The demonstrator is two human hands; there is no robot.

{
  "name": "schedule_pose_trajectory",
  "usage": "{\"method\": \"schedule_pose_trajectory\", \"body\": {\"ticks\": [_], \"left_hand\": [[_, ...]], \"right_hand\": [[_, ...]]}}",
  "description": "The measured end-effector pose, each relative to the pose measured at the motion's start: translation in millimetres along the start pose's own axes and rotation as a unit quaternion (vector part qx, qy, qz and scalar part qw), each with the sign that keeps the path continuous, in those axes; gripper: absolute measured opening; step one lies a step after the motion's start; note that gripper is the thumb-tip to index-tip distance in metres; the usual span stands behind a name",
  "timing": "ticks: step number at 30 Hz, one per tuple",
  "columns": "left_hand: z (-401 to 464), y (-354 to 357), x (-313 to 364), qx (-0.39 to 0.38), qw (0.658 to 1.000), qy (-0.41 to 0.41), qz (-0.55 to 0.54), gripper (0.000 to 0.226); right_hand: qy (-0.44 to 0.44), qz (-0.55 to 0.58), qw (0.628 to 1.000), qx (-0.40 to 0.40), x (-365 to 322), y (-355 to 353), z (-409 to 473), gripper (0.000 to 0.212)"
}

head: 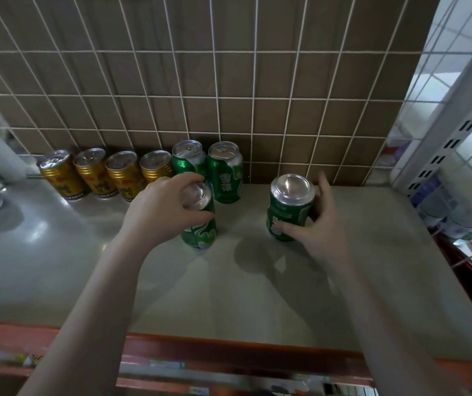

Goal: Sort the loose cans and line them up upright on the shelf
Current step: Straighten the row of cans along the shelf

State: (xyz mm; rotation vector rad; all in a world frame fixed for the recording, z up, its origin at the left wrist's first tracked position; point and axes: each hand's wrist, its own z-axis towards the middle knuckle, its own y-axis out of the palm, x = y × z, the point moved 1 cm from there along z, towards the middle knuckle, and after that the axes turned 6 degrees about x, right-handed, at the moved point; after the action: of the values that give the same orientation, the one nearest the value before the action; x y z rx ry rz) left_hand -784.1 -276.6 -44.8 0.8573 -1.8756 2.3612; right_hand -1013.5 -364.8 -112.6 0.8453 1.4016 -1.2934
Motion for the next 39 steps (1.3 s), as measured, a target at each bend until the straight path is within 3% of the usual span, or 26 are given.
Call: {"method": "schedule_pose_trajectory", "body": {"ticks": [4, 11, 16, 24, 33, 39], "left_hand": [[3.2, 0.6, -2.4, -0.009, 1.000, 0.003, -0.005, 0.069], [2.6, 2.3, -6.4, -0.012, 1.000, 0.008, -0.018, 0.069], [2.7, 3.3, -7.5, -0.010, 1.000, 0.014, -0.014, 0.069], [2.6, 2.5, -7.9, -0.007, 1.000, 0.023, -0.019, 0.068], [-1.7, 2.7, -8.3, -0.007, 0.999, 0.023, -0.023, 0.070], [-5.0, -1.7, -10.3, -0.012, 0.999, 0.025, -0.032, 0.072]], "right_hand": [[0.031, -0.028, 0.999, -0.022, 14.5, 6.1, 1.1, 0.079], [0.021, -0.043, 0.999, 0.002, 15.3, 6.0, 0.3, 0.067], [-0.019, -0.101, 0.994, 0.020, -2.8, -13.1, 7.9, 0.074], [-0.119, -0.212, 0.970, 0.010, -46.3, -31.0, 32.8, 0.052], [-0.184, -0.396, 0.896, -0.077, -62.9, 1.1, 61.6, 0.058], [-0.206, -0.438, 0.871, -0.082, -61.2, 19.8, 75.9, 0.065]]}}
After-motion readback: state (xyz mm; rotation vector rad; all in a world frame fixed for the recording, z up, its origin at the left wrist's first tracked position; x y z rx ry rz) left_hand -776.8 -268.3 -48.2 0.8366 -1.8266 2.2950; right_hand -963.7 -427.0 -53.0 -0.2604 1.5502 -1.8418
